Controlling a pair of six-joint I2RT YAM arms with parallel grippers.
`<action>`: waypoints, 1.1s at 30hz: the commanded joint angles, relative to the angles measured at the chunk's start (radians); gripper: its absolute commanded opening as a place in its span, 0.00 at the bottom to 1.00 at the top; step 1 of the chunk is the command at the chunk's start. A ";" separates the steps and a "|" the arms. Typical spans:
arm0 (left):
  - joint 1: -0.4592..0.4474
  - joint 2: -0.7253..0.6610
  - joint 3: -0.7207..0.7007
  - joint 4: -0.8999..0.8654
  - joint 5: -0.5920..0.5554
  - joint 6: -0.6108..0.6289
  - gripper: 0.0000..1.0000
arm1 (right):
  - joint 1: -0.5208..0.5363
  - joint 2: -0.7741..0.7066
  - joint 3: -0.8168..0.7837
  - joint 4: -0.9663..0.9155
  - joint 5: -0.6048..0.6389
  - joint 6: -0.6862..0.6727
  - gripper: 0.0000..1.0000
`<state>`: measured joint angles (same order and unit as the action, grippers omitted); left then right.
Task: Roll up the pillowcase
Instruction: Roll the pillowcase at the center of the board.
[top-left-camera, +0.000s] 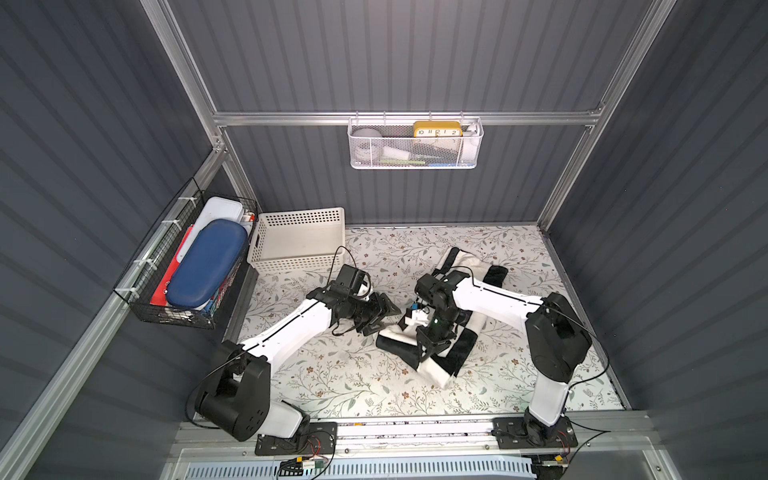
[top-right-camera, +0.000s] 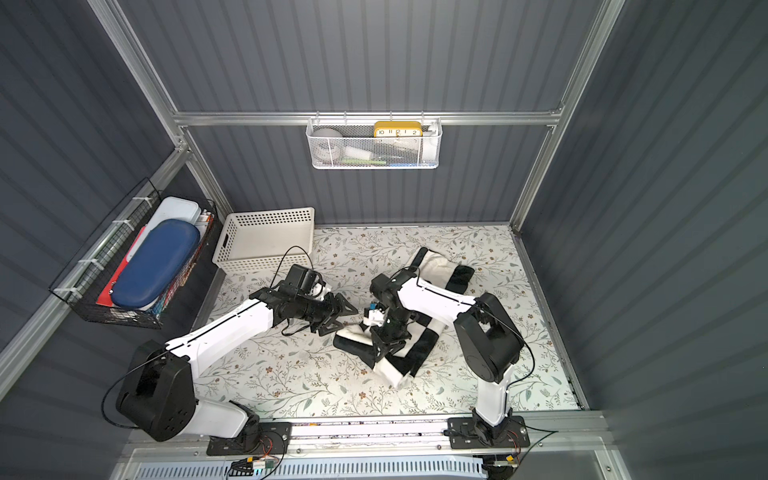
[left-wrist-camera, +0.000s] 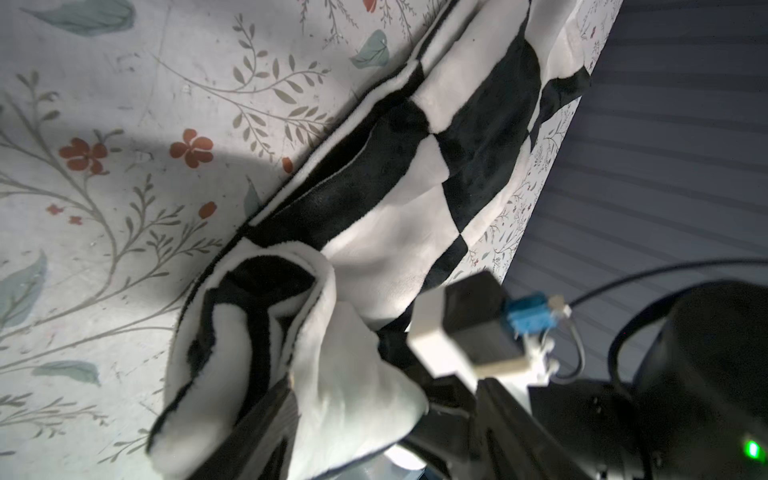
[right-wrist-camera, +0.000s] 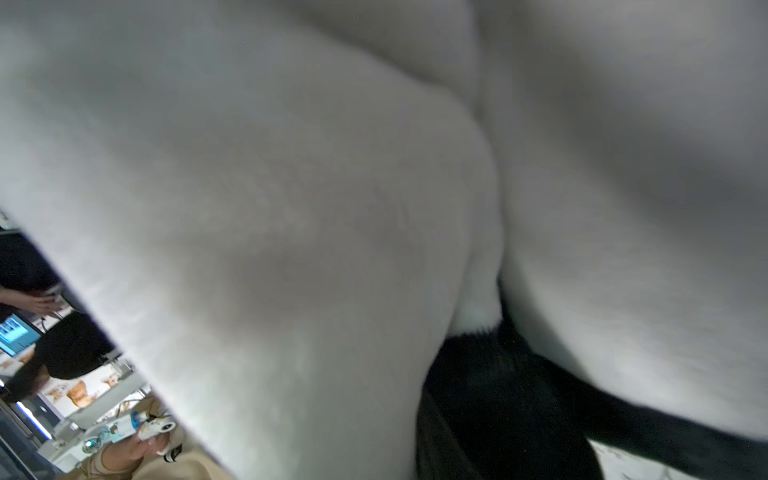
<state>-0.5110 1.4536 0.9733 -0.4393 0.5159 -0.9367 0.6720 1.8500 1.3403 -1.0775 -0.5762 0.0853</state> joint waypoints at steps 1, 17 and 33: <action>-0.004 -0.006 0.023 -0.070 0.000 0.047 0.71 | -0.018 0.013 -0.032 0.002 -0.010 0.024 0.33; -0.030 -0.097 0.099 -0.154 -0.056 0.099 0.70 | -0.104 0.037 -0.004 0.008 0.092 0.046 0.39; -0.156 0.147 0.150 -0.047 -0.031 0.097 0.69 | -0.148 0.004 0.066 -0.035 0.433 0.048 0.50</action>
<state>-0.6682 1.5524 1.0840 -0.4995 0.4881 -0.8581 0.5270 1.8652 1.3766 -1.0752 -0.2909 0.1261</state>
